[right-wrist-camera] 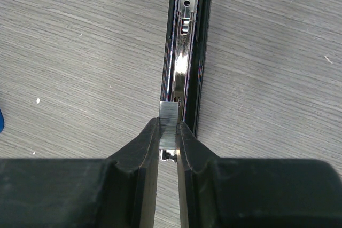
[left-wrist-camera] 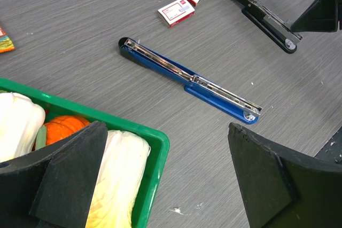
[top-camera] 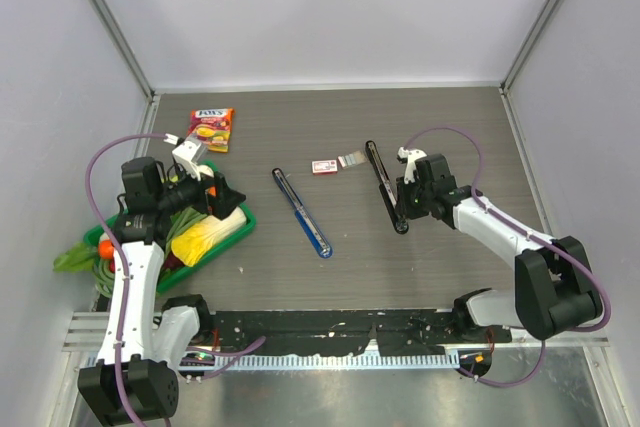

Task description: Load the staples into the stapler

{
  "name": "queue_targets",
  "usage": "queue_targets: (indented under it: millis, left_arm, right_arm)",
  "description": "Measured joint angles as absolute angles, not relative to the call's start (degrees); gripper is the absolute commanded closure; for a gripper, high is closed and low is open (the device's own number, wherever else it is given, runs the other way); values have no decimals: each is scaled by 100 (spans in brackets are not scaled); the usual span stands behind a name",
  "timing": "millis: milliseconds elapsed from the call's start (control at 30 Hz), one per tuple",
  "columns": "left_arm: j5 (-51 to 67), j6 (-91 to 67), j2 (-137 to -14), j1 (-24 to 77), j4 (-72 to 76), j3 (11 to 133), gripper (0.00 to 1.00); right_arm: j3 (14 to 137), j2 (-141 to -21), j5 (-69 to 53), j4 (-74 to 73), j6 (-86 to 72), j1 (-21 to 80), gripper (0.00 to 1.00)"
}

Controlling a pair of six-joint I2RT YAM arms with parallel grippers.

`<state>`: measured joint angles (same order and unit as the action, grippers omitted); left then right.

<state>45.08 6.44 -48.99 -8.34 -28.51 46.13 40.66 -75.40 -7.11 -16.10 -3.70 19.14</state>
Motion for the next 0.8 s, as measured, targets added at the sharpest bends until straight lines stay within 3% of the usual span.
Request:
queue_targets:
  millis: [800]
  left_arm:
    - [4510, 644, -4899, -838, -2849, 4604, 0]
  right_arm:
    - [4066, -7625, -666, -1586, -370, 1914, 82]
